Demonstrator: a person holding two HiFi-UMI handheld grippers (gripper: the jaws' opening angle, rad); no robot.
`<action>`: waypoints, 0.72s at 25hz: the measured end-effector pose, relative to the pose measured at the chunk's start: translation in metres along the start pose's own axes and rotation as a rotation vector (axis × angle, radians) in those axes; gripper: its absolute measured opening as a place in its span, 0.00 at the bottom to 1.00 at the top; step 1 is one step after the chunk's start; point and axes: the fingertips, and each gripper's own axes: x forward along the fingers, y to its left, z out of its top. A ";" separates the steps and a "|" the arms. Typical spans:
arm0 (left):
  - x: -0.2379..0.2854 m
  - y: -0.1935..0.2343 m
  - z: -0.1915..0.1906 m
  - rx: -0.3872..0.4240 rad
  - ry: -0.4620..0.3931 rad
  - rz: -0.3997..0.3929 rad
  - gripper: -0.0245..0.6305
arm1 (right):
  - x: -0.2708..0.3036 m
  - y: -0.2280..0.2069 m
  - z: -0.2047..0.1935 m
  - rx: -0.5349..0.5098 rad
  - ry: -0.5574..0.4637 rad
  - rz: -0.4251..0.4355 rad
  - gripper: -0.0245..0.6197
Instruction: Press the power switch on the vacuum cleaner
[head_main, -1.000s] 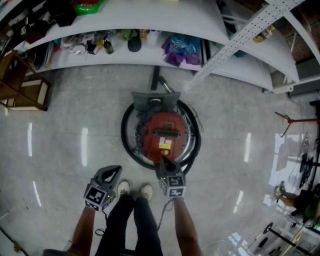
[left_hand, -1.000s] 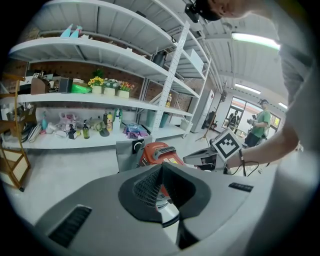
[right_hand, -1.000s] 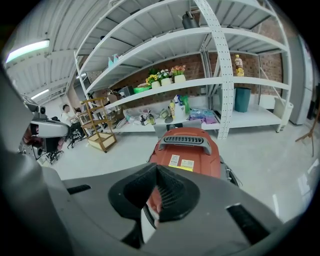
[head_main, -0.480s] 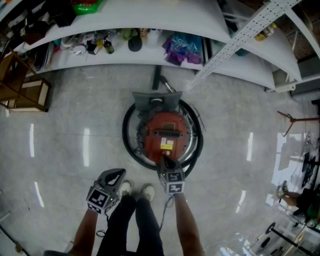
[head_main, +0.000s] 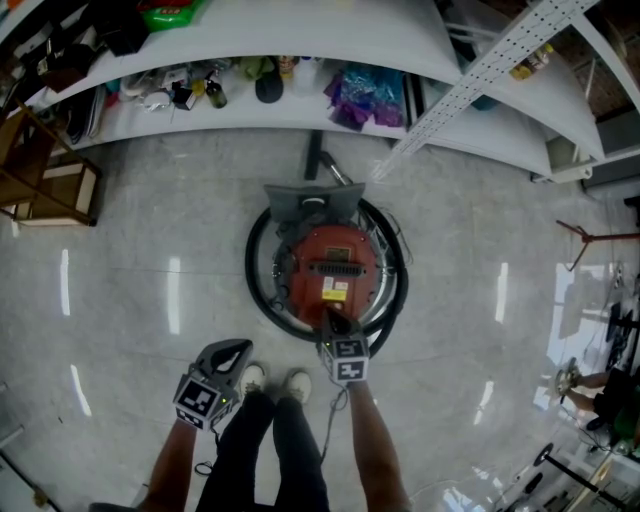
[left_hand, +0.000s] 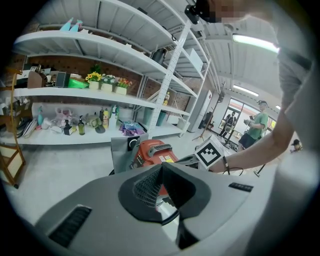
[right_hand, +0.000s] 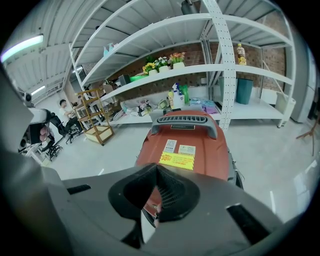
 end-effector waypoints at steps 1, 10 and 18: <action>0.000 0.001 0.000 0.001 0.000 0.002 0.05 | 0.000 0.000 0.001 0.001 0.003 0.000 0.06; 0.004 0.001 -0.002 -0.012 0.004 0.001 0.05 | 0.003 0.004 0.002 -0.017 0.009 0.011 0.06; 0.005 0.002 -0.004 -0.014 0.003 -0.002 0.05 | 0.005 0.005 -0.002 -0.014 0.014 0.006 0.06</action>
